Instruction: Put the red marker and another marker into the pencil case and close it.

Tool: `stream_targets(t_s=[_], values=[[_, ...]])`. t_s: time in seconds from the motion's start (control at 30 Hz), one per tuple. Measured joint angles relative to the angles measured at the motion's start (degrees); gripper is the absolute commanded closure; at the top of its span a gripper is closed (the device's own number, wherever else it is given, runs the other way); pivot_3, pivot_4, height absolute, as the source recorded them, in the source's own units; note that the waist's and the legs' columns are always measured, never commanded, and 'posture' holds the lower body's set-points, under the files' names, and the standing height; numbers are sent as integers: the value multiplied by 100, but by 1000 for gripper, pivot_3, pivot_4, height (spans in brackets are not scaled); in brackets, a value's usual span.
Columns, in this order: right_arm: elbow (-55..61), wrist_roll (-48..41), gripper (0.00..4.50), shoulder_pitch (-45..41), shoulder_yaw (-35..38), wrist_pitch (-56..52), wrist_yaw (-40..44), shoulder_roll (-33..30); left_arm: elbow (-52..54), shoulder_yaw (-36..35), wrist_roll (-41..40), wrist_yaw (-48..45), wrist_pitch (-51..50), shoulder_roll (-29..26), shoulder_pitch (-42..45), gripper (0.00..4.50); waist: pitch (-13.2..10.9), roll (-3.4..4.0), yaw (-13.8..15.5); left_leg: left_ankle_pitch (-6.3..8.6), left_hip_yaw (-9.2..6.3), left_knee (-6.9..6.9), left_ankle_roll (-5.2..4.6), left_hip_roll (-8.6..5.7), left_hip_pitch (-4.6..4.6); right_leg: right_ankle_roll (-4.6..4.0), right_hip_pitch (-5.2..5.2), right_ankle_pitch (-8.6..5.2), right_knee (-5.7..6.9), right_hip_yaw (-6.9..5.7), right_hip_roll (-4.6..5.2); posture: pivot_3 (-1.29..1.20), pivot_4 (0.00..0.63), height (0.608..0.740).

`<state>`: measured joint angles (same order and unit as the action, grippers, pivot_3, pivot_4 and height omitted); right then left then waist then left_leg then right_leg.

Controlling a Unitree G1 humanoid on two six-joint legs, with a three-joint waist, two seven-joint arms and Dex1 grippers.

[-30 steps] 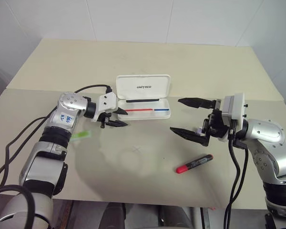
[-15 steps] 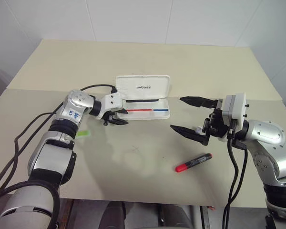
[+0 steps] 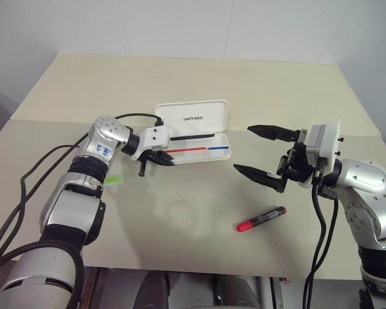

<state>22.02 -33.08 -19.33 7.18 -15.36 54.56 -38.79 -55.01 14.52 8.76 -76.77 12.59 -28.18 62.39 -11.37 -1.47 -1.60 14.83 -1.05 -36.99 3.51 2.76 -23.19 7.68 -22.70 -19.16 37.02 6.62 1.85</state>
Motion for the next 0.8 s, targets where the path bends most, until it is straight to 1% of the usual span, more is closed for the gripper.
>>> stream_targets(t_s=[0.1, 0.17, 0.37, 0.53, 0.8], values=[[-26, 12, 0, 270, 113, 8, 19, -132, 1162, -45, -275, -224, -409, -60, -559, 4477, 0, 0, 2, 1, 0, 2, -2, 4, -4, 0, 0, 0, -6, 0, 1, 0, 150, 740], [-99, 28, 0, 496, 292, 23, 33, -190, 2066, -63, -445, -321, -834, -218, -982, 4477, 0, 0, 2, 2, 0, 3, -2, 6, -6, 0, 0, 0, -5, 1, 1, 0, 150, 740], [-226, 105, 0, 1168, 731, 83, 101, -404, 4218, -62, -654, -212, -1993, -442, -1928, 4477, 0, 0, 1, -1, 1, -8, -4, 5, 6, 0, 10, 0, 4, 5, 0, 0, 150, 740], [-192, 102, 0, 1540, 951, 85, 108, -488, 5270, 122, -668, -125, -2606, -503, -2400, 4477, 0, 0, -8, -8, 3, -12, -11, 4, 11, 0, 14, 14, 3, 11, -3, 0, 150, 740], [68, 24, 0, 1749, 1100, 30, 81, -501, 6126, 410, -682, -85, -3088, -828, -2868, 4477, 0, 0, -11, -12, 3, -8, -15, 5, 14, -2, 15, 17, -3, 15, -6, 0, 150, 740]])
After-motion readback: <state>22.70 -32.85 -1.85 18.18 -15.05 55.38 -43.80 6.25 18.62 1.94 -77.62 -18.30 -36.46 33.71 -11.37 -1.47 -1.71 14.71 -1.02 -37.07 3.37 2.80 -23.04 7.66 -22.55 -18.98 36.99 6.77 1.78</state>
